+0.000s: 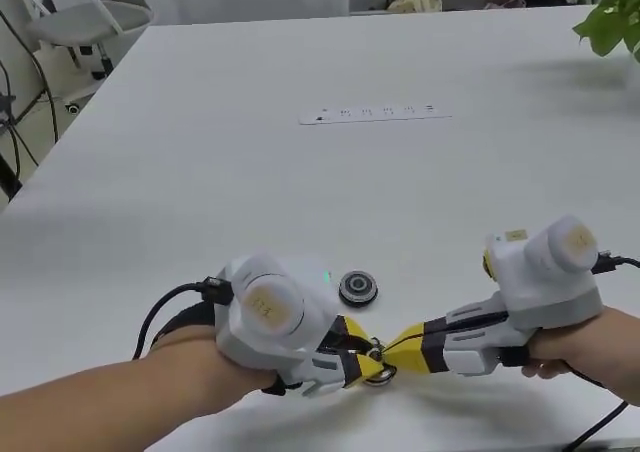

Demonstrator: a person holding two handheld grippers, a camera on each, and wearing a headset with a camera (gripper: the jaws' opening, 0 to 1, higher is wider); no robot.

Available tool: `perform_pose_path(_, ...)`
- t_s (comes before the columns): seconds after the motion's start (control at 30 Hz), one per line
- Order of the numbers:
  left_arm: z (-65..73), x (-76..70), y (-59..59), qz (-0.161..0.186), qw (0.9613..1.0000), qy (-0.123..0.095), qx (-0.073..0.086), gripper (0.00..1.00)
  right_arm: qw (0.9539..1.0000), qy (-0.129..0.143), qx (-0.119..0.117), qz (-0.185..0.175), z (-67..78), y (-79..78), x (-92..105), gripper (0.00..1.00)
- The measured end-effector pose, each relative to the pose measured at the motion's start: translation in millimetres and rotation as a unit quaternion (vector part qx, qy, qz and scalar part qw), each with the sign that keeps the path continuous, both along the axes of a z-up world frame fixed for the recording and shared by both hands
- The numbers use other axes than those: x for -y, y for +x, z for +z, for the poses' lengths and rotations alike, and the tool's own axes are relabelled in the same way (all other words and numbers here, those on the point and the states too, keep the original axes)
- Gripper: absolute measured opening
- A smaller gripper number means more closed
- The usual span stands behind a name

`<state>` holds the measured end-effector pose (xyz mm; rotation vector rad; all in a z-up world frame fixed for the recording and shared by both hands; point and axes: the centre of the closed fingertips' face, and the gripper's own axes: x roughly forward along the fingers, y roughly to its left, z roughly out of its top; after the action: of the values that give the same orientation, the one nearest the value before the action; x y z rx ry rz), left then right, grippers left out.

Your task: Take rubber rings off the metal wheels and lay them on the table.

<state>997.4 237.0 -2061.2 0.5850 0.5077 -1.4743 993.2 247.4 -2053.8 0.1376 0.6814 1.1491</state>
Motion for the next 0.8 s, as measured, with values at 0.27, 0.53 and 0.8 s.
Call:
perform_pose_path(0.27, -0.4, 0.3, -0.4, 0.0, 1.0, -0.001, -0.001, 0.07, 0.9999, -0.006, 0.014, 0.004, -0.1, 1.0, -0.2, 0.0)
perform_pose_path(0.53, -0.2, 0.6, 0.1, 0.001, 1.0, -0.004, -0.007, 0.07, 0.9997, -0.012, 0.019, -0.003, -2.3, 3.1, 5.1, 0.0)
perform_pose_path(0.8, 0.3, -0.1, 0.0, -0.008, 1.0, 0.005, -0.001, 0.09, 0.9997, -0.012, 0.02, -0.008, -0.6, 4.1, 7.0, 0.0)
